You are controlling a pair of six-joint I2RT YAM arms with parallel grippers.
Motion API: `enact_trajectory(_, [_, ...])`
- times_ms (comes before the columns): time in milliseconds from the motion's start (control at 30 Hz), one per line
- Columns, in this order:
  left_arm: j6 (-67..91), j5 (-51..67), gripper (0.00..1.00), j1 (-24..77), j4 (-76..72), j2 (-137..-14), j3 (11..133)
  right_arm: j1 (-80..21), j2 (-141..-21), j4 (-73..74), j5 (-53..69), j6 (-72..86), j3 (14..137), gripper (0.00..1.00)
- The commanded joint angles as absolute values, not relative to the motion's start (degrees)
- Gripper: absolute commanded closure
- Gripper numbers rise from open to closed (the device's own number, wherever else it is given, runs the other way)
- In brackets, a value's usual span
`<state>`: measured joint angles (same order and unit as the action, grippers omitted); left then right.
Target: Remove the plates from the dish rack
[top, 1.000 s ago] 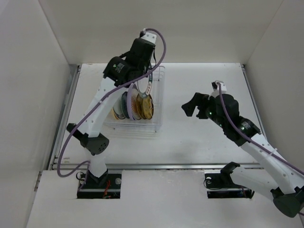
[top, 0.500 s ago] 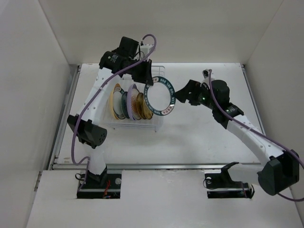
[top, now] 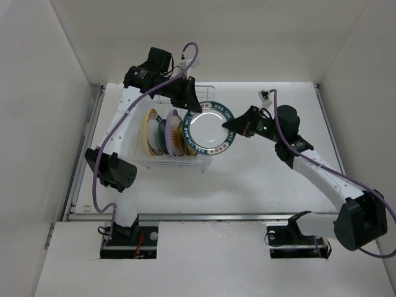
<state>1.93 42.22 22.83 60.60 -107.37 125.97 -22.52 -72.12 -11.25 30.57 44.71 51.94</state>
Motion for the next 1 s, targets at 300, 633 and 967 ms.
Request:
enact_trajectory(300, [5.27,17.95,0.0,23.64,59.33,-103.01,128.14,-22.68,-61.0,-6.18,11.91,48.42,50.89,1.0])
enact_trajectory(633, [-1.31,-10.18,0.0,32.59,61.95,-100.8,126.57,-13.21,-60.72,10.56,-21.28,63.37,49.23,1.0])
enact_trajectory(967, [-3.6,-27.14,0.52,39.73,68.03,-111.79,123.58,-3.08,-82.86,-5.97,-4.84,60.91,46.67,1.0])
